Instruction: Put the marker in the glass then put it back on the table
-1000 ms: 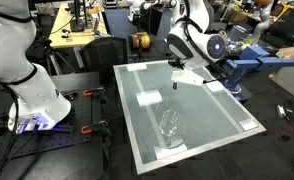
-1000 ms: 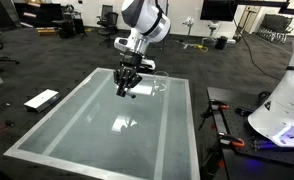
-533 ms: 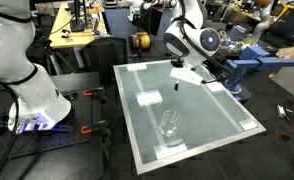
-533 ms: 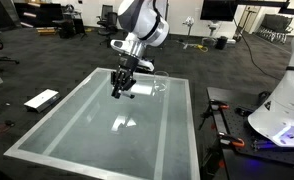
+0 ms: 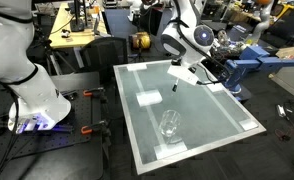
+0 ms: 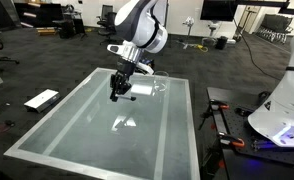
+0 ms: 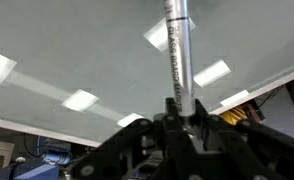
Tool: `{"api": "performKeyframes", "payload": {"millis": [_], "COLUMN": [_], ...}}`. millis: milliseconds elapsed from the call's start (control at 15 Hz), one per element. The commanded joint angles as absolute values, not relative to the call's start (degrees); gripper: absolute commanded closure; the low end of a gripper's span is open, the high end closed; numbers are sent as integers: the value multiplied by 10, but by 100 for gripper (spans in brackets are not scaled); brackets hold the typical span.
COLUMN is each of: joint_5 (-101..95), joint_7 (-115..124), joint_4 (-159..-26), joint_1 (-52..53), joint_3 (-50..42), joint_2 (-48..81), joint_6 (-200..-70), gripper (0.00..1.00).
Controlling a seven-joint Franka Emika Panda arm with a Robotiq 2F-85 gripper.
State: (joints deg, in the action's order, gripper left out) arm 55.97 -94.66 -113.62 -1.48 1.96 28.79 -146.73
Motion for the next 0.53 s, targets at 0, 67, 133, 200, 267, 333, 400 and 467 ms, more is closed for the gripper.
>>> {"api": "performKeyframes", "payload": {"millis": [0,67,133,200,267,333,400,467], "joint_5": [510,492,473,453,430,409,388,368], "joint_7": [-854,-830,-802,-777,-746,-720,-694,-670], "joint_4": [-1129,-1128,-1128,-1127,-1126,-1125,-1123,-1121], "joint_1": [-2,-2,0,-1,0,-2,-3,-7], "joint_3": [21,23,23,25,24,26,27,30], "joint_2": [301,304,307,309,312,315,318,321], "joint_6": [-1500,-1505,-1510,-1508,-1510,-1508,-1509,-1508], "gripper": [95,95,95,95,95,95,95,95]}}
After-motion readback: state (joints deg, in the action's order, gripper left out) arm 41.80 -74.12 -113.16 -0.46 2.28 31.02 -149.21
